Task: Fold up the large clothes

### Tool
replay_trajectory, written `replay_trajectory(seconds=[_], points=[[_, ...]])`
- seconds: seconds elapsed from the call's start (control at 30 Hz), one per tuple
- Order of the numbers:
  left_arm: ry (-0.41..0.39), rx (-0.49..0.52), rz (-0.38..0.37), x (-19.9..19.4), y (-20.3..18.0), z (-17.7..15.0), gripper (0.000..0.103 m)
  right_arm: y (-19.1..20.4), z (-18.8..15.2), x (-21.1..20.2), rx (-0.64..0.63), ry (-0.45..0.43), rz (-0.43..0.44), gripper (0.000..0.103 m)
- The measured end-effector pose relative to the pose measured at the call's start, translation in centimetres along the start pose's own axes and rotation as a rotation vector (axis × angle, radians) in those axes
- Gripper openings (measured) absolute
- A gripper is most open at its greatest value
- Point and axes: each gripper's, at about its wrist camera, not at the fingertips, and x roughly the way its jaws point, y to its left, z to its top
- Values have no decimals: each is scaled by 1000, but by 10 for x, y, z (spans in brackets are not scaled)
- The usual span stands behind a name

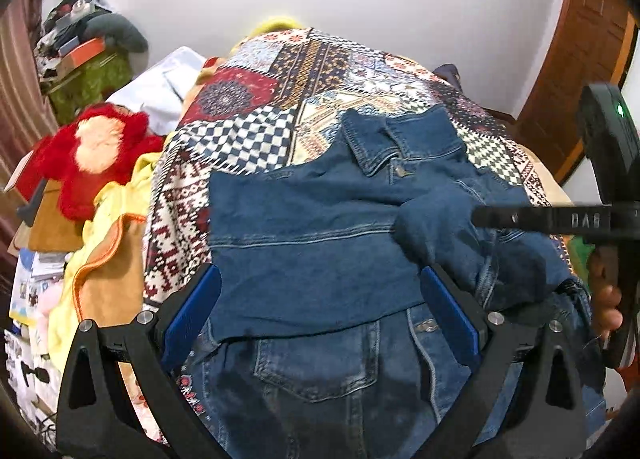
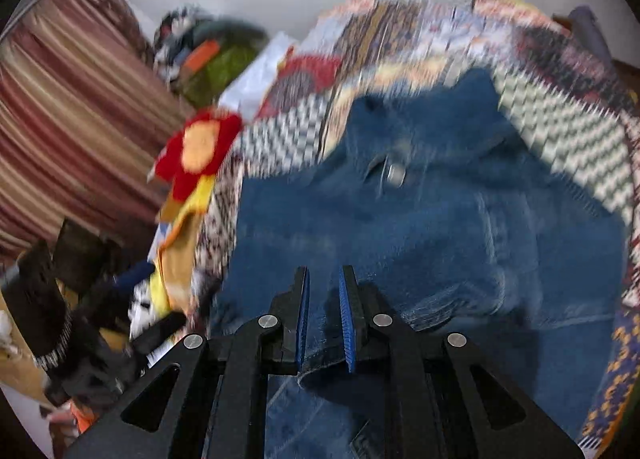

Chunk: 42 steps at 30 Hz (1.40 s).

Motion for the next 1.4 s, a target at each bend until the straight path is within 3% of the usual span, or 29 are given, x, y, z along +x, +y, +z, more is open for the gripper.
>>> replay_trajectory(seconds=[0.23, 0.43, 0.57, 0.63, 0.8, 0.9, 1.03, 1.17, 1.23, 1.3, 1.37, 1.4], points=[[0, 52, -9, 4, -22, 12, 100, -29, -6, -59, -6, -64, -85, 13], [4, 208, -44, 22, -82, 32, 100, -67, -8, -121, -55, -129, -279, 13], [62, 349, -55, 54, -126, 34, 101, -94, -20, -144, -70, -135, -378, 13], [117, 424, -43, 79, -145, 30, 101, -107, -28, -146, -54, -127, -387, 13], [240, 496, 64, 134, -156, 14, 100, -145, -46, -123, 27, -34, -377, 13], [238, 469, 75, 141, -150, 17, 100, -161, -59, -97, 66, 32, -354, 13], [120, 444, 137, 118, -137, 38, 100, -174, -73, -69, 82, 74, -341, 13], [48, 336, 195, 89, -92, 62, 100, -172, -75, -65, 55, 65, -334, 13], [47, 258, 218, 78, -59, 64, 100, -172, -75, -65, 49, 64, -332, 13], [85, 174, 182, 75, -28, 57, 100, -171, -76, -64, 48, 62, -325, 13], [146, 106, 128, 80, -4, 38, 100, -171, -78, -61, 53, 67, -327, 24], [161, 95, 139, 83, 2, 28, 100, -170, -77, -60, 53, 64, -354, 28]])
